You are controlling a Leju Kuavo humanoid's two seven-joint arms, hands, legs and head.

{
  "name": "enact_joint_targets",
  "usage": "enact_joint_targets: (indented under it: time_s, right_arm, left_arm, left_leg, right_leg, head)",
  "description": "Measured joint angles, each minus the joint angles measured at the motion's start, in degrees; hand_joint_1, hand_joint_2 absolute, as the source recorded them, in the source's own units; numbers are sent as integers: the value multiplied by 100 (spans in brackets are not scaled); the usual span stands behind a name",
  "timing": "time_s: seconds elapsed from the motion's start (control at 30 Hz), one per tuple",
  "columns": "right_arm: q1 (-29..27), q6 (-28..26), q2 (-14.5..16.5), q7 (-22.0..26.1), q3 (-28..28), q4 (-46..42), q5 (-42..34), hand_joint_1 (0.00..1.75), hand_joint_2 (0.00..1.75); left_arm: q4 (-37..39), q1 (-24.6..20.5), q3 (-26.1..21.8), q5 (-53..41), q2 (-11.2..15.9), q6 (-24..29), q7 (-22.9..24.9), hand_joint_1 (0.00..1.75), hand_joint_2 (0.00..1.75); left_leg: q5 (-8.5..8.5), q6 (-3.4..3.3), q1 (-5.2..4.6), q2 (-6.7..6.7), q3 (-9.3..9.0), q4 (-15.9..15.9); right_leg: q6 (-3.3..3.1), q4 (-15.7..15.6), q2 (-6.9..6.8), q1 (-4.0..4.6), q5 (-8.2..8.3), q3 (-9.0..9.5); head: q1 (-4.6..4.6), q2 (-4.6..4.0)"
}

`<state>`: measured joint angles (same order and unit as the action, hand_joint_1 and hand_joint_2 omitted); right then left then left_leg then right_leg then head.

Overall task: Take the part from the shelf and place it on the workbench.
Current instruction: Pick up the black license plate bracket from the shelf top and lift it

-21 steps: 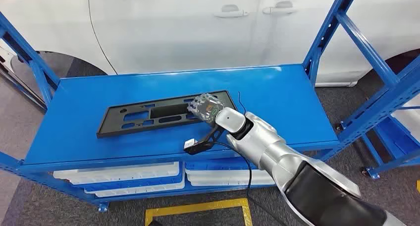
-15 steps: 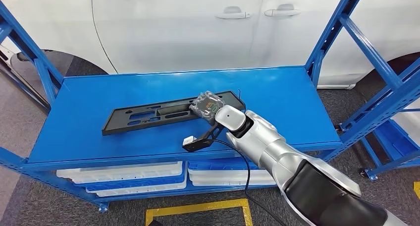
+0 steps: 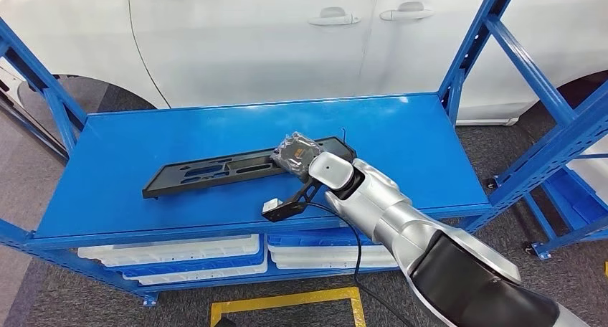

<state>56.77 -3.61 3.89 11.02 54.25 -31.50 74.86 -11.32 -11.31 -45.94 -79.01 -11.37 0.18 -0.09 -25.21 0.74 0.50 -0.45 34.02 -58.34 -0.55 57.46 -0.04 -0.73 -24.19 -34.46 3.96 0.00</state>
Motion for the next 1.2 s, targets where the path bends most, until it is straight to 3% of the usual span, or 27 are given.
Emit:
enact_joint_targets:
  time_s: [0.23, 0.33, 0.37, 0.43, 0.47, 0.53, 0.57, 0.6, 0.63, 0.7, 0.77, 0.87, 0.93, 1.03, 1.07, 1.1, 1.13, 1.17, 1.2]
  right_arm:
    - [4, 0, -2, 0, 0, 0, 0, 175, 175]
    - [-1, 4, -4, 15, -1, 0, -51, 175, 175]
    - [-9, 26, -6, 103, -39, -1, -225, 175, 175]
    - [-32, 290, -28, 701, -368, -50, -1179, 175, 175]
    - [-43, 555, -49, 1139, -668, -145, -1880, 175, 175]
    - [-114, 1226, -98, 1857, -1373, -549, -3261, 175, 175]
    - [-163, 1504, -123, 2043, -1638, -774, -3761, 175, 175]
    - [-222, 1723, -147, 2140, -1833, -988, -4133, 175, 175]
    - [-270, 1867, -170, 2181, -1935, -1147, -4366, 175, 175]
    - [-338, 2167, -214, 2251, -2153, -1516, -4866, 175, 175]
    - [-379, 2468, -237, 2300, -2362, -1876, -5393, 175, 175]
    - [-479, 2894, -266, 2261, -2642, -2412, -6152, 175, 175]
    - [-532, 3089, -275, 2209, -2785, -2743, -6548, 175, 175]
    - [-595, 3227, -278, 2152, -2918, -3117, -6830, 175, 175]
    - [-631, 3241, -280, 2141, -2945, -3201, -6850, 175, 175]
    - [-670, 3249, -284, 2136, -2967, -3270, -6860, 175, 175]
    - [-705, 3253, -288, 2136, -2986, -3334, -6877, 175, 175]
    - [-733, 3270, -291, 2139, -3009, -3403, -6919, 175, 175]
    - [-752, 3310, -293, 2144, -3034, -3471, -6996, 175, 175]
  left_arm:
    - [0, 0, 0, 1, 0, 0, -1, 0, 0]
    - [0, 6, 0, 15, 2, 0, -4, 0, 0]
    - [0, 7, 0, 18, 3, -1, -10, 0, 0]
    - [0, -5, 2, 20, 3, -12, -66, 0, 0]
    - [0, -17, 2, 33, 0, -1, -111, 0, 0]
    - [0, -35, 10, 65, -9, 79, -275, 0, 87]
    - [0, -41, 14, 83, -15, 133, -369, 0, 131]
    - [0, -44, 19, 96, -21, 181, -469, 0, 175]
    - [0, -48, 20, 121, -28, 210, -552, 0, 175]
    - [1, -60, 19, 211, -56, 256, -738, 0, 175]
    - [1, -80, 9, 341, -83, 265, -914, 0, 175]
    - [0, -100, -49, 550, -96, 227, -1095, 0, 175]
    - [0, -103, -115, 675, -96, 199, -1186, 0, 175]
    - [1, -106, -203, 772, -95, 167, -1254, 0, 175]
    - [1, -104, -228, 780, -94, 161, -1256, 0, 175]
    - [1, -103, -250, 791, -94, 153, -1258, 0, 175]
    - [1, -103, -268, 804, -94, 143, -1261, 0, 175]
    - [1, -106, -287, 836, -93, 119, -1267, 0, 175]
    - [1, -112, -314, 892, -93, 74, -1276, 0, 131]
  left_leg:
    - [-47, 8, -3, 3, 25, -63]
    - [-571, 68, 13, 11, 526, -1156]
    - [-550, 82, 25, 13, 576, -1268]
    - [-195, 26, 21, 11, 282, -620]
    - [18, -42, 26, 11, 72, -156]
    - [79, -164, 28, 12, 13, 34]
    - [93, -199, 35, 12, 13, 48]
    - [89, -208, 33, 9, 16, 40]
    - [81, -206, 32, 2, 14, 29]
    - [56, -188, 19, -7, 16, 4]
    - [36, -148, -2, -8, 32, -16]
    - [18, -64, -3, -4, 37, -6]
    - [-140, -14, -4, 2, 107, -201]
    - [-665, 40, 12, 10, 573, -1257]
    - [-748, 53, 16, 10, 717, -1554]
    - [-718, 61, 18, 10, 773, -1649]
    - [-581, 62, 20, 11, 718, -1511]
    - [-366, 54, 22, 12, 564, -1169]
    - [-178, 38, 22, 15, 362, -741]
  right_leg:
    - [-11, -5, 0, 1, 1, 4]
    - [-58, -14, -4, 6, -2, 7]
    - [-56, -7, 3, 8, -10, 14]
    - [17, 29, 35, 26, -27, 6]
    - [87, 98, 45, 27, -80, -27]
    - [224, 1000, 42, 15, -484, -482]
    - [262, 1444, 37, 4, -655, -706]
    - [273, 1748, 36, -1, -720, -868]
    - [260, 1545, 36, -1, -552, -789]
    - [206, 729, 37, 14, -144, -422]
    - [149, 169, 37, 44, 40, -183]
    - [77, 70, 35, 51, 45, -156]
    - [11, 19, 28, 16, 62, -123]
    - [-38, 1, 21, 9, 61, -102]
    - [-41, 3, 21, 11, 58, -99]
    - [-40, 7, 23, 12, 55, -97]
    - [-36, 13, 27, 12, 51, -95]
    - [-27, 24, 32, 11, 43, -90]
    - [-11, 39, 37, 12, 31, -89]
  head:
    - [0, 0]
    - [0, 0]
    - [0, 0]
    - [0, 0]
    - [0, 0]
    - [0, 0]
    - [0, 0]
    - [0, 0]
    - [0, 0]
    - [0, 0]
    - [0, 0]
    - [0, 0]
    - [0, 0]
    - [0, 0]
    - [0, 0]
    - [0, 0]
    - [0, 0]
    - [0, 0]
    - [0, 0]
